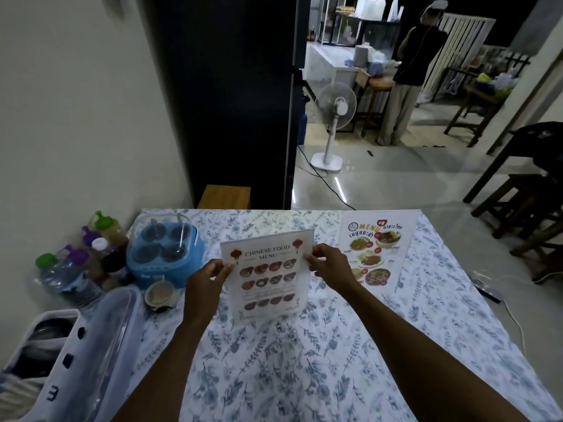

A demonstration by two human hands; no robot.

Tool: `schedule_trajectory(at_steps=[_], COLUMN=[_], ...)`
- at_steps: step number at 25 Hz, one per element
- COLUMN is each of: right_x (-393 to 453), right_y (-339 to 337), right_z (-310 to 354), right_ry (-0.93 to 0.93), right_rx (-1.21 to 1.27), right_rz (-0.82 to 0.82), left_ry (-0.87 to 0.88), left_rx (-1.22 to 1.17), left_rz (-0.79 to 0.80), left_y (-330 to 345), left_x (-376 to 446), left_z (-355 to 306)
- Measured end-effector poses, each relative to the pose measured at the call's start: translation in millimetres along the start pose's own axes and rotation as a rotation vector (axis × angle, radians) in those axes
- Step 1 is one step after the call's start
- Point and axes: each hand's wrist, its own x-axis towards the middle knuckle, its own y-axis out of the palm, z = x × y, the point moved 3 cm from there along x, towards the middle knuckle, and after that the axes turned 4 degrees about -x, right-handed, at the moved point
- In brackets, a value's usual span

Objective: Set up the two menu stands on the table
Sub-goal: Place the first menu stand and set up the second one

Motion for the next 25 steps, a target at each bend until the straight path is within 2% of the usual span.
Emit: schedule_trajectory(at_steps=[13, 20, 25], right_x=[11, 11, 9], right_y=[17, 24, 31], right_z=[-3, -2, -1], right_ry=[0.031, 0.03, 0.039], right_rx=[-0.107, -0.15, -0.34], right_rz=[-0.058, -0.07, -0.06], left_ry=[-0.059, -0.089, -0.074], left_rx=[0.069, 0.259, 0.424], left_rz=[0.037, 0.073, 0.059], left_y=[4, 4, 10], left_x=[7, 11, 7], left_z=[17, 24, 16])
